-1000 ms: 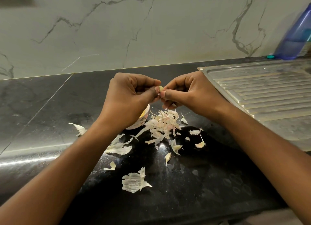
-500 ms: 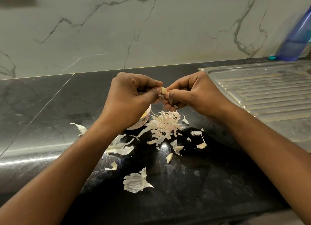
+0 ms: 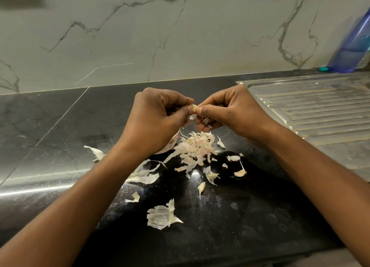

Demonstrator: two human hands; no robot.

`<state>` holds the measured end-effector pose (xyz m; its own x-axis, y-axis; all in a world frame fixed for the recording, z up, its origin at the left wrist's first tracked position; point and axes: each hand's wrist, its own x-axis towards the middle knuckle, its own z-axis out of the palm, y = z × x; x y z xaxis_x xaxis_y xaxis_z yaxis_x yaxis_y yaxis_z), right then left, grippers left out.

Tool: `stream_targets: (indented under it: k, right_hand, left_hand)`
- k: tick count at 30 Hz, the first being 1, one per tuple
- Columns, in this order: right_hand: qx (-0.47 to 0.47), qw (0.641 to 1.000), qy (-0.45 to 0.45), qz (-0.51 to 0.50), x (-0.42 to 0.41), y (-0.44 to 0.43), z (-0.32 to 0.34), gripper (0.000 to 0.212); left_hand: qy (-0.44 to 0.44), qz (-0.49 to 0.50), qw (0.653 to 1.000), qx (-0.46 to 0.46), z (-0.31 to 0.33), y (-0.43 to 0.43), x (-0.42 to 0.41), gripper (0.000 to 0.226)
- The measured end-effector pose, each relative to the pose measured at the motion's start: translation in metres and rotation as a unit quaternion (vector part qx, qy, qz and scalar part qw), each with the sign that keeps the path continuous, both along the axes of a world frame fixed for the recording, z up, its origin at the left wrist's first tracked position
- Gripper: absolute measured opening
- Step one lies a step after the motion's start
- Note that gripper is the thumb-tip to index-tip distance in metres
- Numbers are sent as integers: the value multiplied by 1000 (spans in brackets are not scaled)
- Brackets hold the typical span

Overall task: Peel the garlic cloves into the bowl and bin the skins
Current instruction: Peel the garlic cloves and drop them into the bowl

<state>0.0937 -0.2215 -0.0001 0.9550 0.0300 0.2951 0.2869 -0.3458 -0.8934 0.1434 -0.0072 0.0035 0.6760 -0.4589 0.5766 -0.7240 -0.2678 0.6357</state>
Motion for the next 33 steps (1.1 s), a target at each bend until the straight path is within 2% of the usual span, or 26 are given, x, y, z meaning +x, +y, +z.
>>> stream_targets:
  k: [5,11,25,33]
  right_hand:
    - [-3,1000,1,2,-1,-1,0,12]
    - [4,1000,14,11,-1,-2,0,13]
    - [23,1000,-11,10,-2,0,1,16]
    - [17,1000,-2,9,-3,-2,3,11]
  left_hand:
    - [-2,-3,1000,12,1,0,-2,15]
    - [42,-17,999,13,2,1,2,15]
    - [140,-44,988,-52,2,4,6,16]
    - [153,-47,985,-62,2,4,6,17]
